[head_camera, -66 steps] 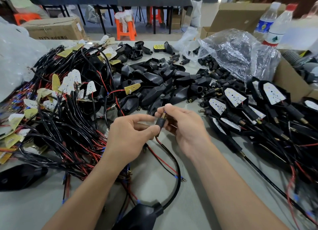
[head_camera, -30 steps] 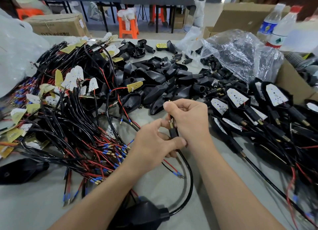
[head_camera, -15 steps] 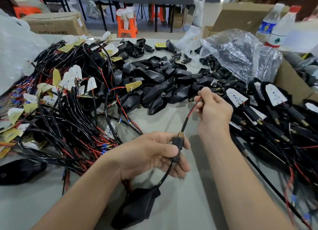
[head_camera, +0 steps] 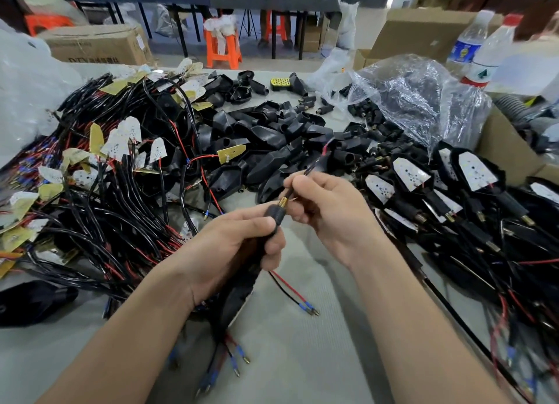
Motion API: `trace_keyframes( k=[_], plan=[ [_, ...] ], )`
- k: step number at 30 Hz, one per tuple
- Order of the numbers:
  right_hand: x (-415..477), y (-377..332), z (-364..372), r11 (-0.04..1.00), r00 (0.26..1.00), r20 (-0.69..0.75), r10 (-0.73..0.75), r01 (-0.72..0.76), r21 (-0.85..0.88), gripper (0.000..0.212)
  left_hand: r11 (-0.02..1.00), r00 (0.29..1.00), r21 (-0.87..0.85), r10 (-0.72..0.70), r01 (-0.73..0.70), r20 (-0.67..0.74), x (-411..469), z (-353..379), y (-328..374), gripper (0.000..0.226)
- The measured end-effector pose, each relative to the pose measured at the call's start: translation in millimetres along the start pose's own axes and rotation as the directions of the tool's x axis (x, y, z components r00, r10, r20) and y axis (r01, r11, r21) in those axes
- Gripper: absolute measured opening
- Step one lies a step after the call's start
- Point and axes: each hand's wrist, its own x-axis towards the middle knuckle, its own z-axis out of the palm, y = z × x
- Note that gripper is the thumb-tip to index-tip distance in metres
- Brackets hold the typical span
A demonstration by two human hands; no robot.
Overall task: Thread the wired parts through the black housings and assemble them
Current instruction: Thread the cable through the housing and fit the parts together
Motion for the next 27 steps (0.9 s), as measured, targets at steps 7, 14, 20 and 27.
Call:
trace_keyframes(
  k=[7, 14, 20, 27],
  plan=[
    [5.8, -3.7, -15.9, 0.968, 0.88, -0.424, -0.215, 0.251, 0.03, 0.03, 0.99, 0.997, 0.124, -0.071, 0.069, 0.01, 3.8, 6.5, -3.0, 0.041],
    [0.6, -2.4, -17.4, 0.997, 0.984, -0.176, 0.037, -0.049, -0.062, 0.032, 0.996, 0.991, 0.088, -0.022, 0.034, -0.135, 2.2, 7.8, -2.7, 0.034],
    [-2.8, 7.6, -2.0, 0.958, 1.0, 0.005, 0.029, -0.026, -0.287, 0.023, 0.994, 0.954, -0.111, -0.02, -0.014, -0.298, 10.0, 20.3, 1.7, 0.029],
    [1.8, 9.1, -6.4, 0.971, 0.96, -0.247, -0.131, 0.075, -0.225, 0.025, 0.991, 0.897, 0.128, 0.087, -0.034, -0.434, 3.8, 10.7, -4.4, 0.03]
  ],
)
